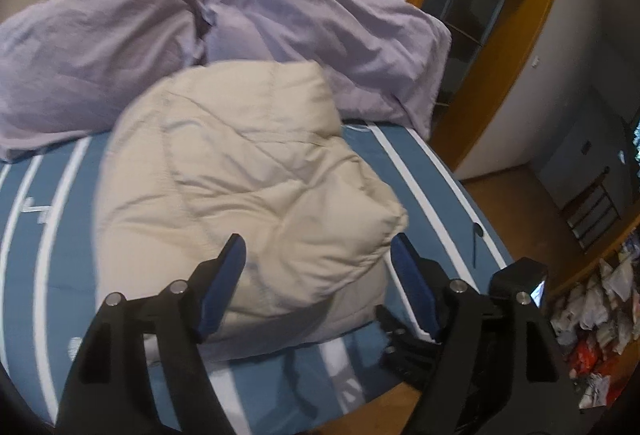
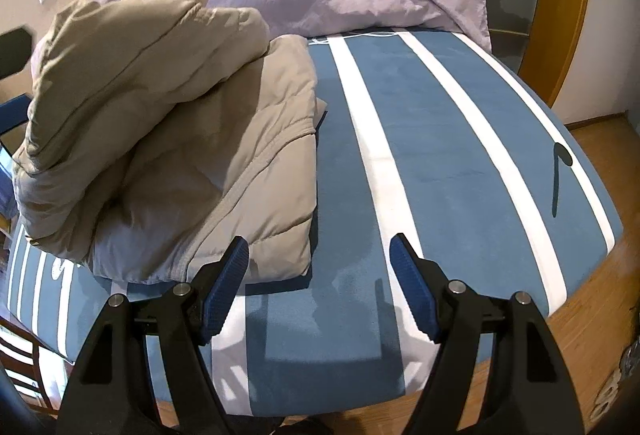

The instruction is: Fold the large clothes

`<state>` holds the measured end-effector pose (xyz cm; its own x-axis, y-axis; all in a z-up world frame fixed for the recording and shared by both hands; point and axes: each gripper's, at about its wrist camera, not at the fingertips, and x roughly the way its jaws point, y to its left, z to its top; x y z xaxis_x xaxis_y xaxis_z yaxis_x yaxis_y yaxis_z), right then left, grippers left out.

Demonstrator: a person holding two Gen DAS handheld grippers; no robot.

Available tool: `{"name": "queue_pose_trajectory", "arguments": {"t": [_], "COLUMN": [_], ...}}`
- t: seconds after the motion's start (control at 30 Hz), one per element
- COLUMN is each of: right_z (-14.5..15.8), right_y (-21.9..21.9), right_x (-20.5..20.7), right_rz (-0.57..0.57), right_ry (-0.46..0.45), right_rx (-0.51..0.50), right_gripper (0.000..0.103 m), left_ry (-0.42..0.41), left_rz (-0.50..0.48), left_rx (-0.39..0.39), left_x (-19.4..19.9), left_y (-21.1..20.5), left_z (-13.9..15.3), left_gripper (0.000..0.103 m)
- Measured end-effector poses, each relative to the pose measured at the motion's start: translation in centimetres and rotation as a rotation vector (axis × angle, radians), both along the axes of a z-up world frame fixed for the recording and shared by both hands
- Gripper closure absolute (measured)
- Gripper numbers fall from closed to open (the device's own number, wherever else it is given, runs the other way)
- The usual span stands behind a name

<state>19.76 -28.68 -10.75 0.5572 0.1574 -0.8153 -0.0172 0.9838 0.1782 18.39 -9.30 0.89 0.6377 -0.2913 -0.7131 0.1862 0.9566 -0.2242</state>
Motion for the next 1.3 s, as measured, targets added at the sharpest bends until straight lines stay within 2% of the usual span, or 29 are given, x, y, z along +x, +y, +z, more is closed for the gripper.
{"name": "queue_pose_trajectory", "arguments": {"t": [0.13,0.3,0.5,0.73,0.97,1.07,1.13,1.2,1.3], "right_z": [0.4,0.8,0.7,1.8,4.9,6.3,6.8,7.0,6.9], "right_y": [-0.3,-0.6,-1.3,-2.8,-3.1,-2.4,-1.4,-0.3,1.5], "right_x": [0.1,0.2,0.5,1.3,3.0,4.0,4.7,5.2,5.8], "right_rz": [-0.009,-0.018,-0.034,-0.074,-0.075,-0.043,-0.008,0.026,0.07], "right_ry": [-0.012,-0.024,-0.027,-0.053,-0.124,-0.158,-0.163,-0.168,-0.163], "right_rx": [0.004,0.013,0.015,0.023,0.054,0.064,0.077,0.084,0.079], "right_gripper": [0.029,0.029,0.029,0.029,0.029,0.039,0.053,0.063,0.071], "left_ry": [-0.021,-0.01,0.073,0.111,0.132,0.137,0.139,0.14,0.141], "left_rz": [0.066,0.138,0.192,0.165,0.119,0.094,0.078,0.067,0.051], "left_rx": [0.022,0.065,0.089,0.069,0.07,0.08,0.088,0.093,0.095], "left_x": [-0.6,0.1,1.7,2.8,3.4,3.7,3.9,4.0,4.2], "left_y": [2.1,4.2,6.0,5.9,5.1,4.6,4.4,4.2,3.9], "left_z": [0.8,1.0,-1.2,-3.2,-4.8,-5.5,-5.8,-6.1,-6.5], "left_gripper": [0.028,0.028,0.028,0.028,0.028,0.028,0.028,0.028,0.028]}}
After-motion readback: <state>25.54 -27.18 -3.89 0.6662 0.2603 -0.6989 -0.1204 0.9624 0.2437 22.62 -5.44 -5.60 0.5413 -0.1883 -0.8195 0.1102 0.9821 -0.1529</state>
